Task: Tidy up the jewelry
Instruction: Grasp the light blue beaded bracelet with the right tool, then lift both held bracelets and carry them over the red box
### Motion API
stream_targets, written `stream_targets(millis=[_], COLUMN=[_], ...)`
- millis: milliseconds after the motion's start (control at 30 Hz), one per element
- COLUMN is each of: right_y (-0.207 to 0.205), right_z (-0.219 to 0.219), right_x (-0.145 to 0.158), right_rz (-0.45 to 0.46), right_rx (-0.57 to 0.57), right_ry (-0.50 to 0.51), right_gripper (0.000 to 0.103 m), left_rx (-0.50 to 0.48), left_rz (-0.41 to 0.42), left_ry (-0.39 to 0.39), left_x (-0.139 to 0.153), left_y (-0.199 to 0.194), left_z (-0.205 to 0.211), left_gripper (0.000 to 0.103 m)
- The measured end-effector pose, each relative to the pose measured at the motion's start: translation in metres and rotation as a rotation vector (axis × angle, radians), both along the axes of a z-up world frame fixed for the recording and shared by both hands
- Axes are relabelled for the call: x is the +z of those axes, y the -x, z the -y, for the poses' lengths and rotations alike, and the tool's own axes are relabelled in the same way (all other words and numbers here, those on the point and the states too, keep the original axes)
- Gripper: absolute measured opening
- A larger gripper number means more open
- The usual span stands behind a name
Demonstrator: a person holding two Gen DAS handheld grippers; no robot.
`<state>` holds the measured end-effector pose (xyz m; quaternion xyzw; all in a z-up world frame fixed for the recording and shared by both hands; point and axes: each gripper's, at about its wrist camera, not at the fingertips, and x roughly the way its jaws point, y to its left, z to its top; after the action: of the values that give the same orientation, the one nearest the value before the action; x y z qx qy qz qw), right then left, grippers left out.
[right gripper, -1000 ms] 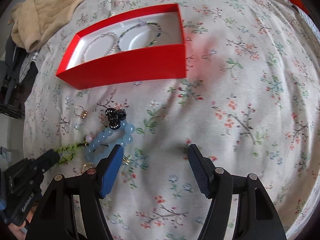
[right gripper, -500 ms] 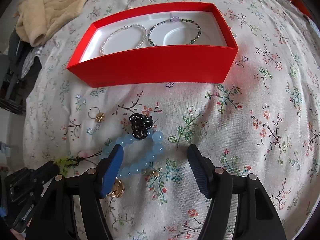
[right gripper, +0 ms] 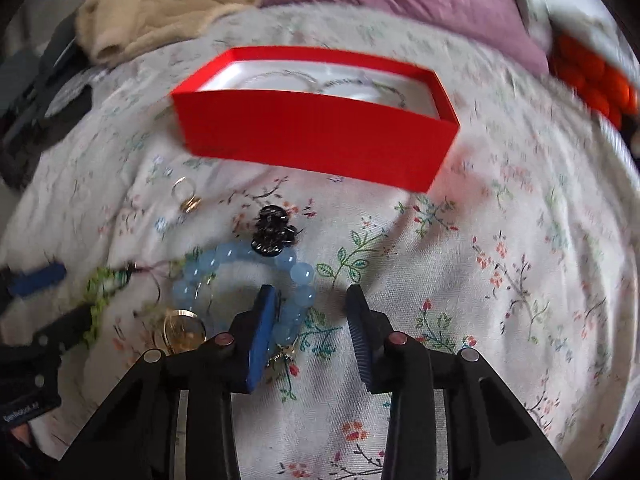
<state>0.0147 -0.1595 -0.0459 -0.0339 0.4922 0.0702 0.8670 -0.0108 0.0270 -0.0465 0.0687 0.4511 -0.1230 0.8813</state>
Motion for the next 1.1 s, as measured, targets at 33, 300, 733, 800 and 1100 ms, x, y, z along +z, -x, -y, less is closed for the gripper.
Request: stream_targets(millis=[33, 300, 733, 800, 1100], right_y=[0.002, 0.008, 0.02, 0.02, 0.03], right_z=[0.001, 0.017, -0.001, -0.001, 0.001], right_x=[-0.001, 0.0, 0.004, 0.006, 0.019], right_rz=[0.014, 0.021, 0.06, 0.057, 0.063], right_rx=[0.014, 0.064, 0.146, 0.15, 0.159], right_ry=[0.003, -0.064, 0.004, 0.0, -0.036], right_gripper=[0.038, 0.039, 0.013, 0.013, 0.013], left_rx=[0.004, -0.023, -0.114, -0.114, -0.115], left_rz=[0.007, 0.023, -0.002, -0.003, -0.001], left_ry=[0.006, 0.074, 0.093, 0.094, 0.121], left_x=[0.0, 0.003, 0.005, 0.005, 0.016], left_y=[0.001, 0.015, 0.023, 0.023, 0.025], left_z=[-0.001, -0.001, 0.018, 0.018, 0.02], left_gripper=[0.066, 0.055, 0.005, 0.005, 0.004])
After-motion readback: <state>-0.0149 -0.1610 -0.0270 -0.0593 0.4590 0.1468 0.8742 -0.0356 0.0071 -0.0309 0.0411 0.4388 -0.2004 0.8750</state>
